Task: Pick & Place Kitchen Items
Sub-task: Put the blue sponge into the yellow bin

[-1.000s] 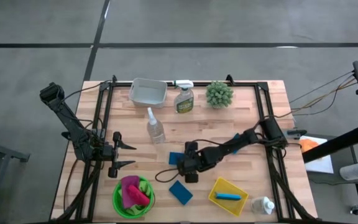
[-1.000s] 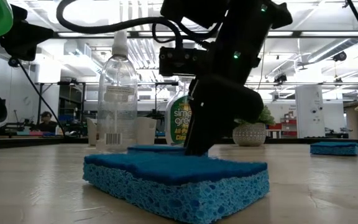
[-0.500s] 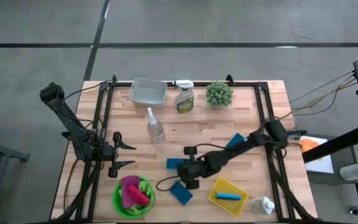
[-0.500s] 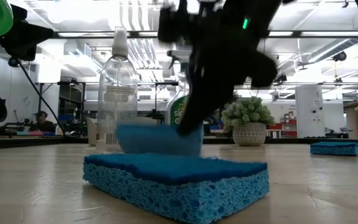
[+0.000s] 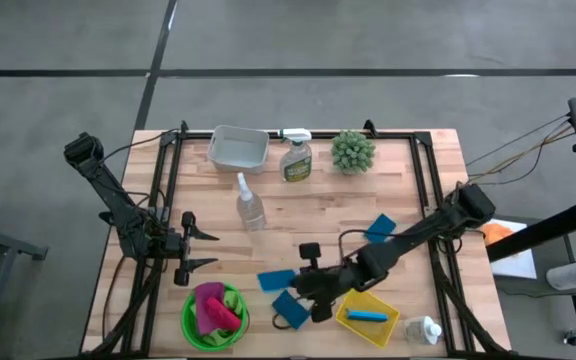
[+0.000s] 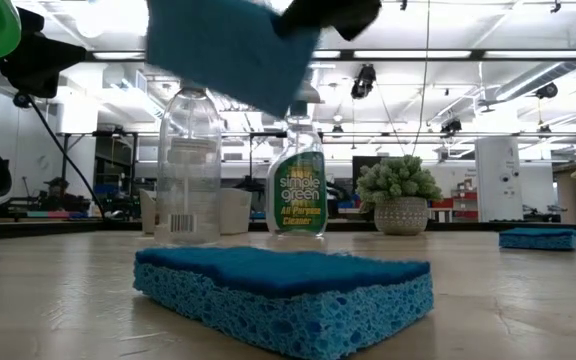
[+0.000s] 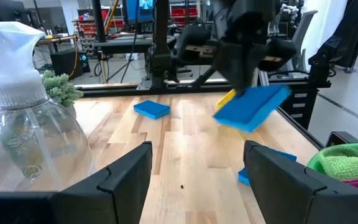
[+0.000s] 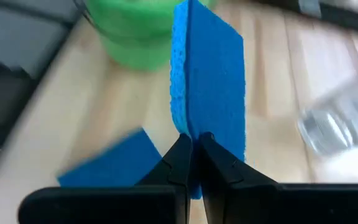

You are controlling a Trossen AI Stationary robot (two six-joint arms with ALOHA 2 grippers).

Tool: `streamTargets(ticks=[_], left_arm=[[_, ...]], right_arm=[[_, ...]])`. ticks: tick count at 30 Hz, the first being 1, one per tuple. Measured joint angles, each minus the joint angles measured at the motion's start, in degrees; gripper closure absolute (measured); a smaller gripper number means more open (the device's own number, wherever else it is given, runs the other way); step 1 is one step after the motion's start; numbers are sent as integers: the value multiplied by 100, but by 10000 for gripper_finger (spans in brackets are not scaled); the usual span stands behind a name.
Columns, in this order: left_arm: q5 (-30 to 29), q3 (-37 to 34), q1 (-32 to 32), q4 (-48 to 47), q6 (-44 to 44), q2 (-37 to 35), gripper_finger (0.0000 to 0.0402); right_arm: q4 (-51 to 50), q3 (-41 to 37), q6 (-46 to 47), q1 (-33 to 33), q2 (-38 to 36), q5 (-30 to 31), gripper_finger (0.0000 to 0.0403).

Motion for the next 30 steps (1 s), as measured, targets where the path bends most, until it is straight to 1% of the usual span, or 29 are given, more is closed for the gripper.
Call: streamTargets(ticks=[3, 5, 8, 10, 13, 17, 20, 23, 25, 27, 30], left_arm=[[0, 0, 2, -2, -2, -1, 148], [1, 0, 0, -2, -2, 0, 148], [0, 0, 0, -2, -2, 0, 148], [0, 0, 1, 0, -2, -1, 148], [0, 0, 1, 0, -2, 0, 147], [0, 0, 1, 2, 0, 0, 147], [0, 0, 1, 1, 0, -1, 147], [0, 0, 2, 0, -2, 0, 147], [0, 0, 0, 2, 0, -2, 147], [0, 0, 2, 2, -2, 0, 147], [0, 0, 1, 3, -2, -1, 147]], right_arm=[[1538, -709, -282, 36, -165, -309, 385], [2741, -1277, -417, 38, -231, -629, 385], [4221, -2161, -448, 48, -421, -926, 385], [4763, -2674, -348, 91, -633, -939, 385], [4860, -3247, 25, 204, -1041, -695, 385], [4392, -3690, 635, 521, -1741, -327, 385], [3542, -3722, 1161, 883, -2252, 85, 385], [2442, -3599, 1845, 1306, -2707, 502, 385], [1581, -3410, 2468, 1601, -2956, 691, 385], [633, -3148, 3212, 1888, -3087, 835, 385], [-776, -2717, 4327, 2252, -3083, 850, 385]])
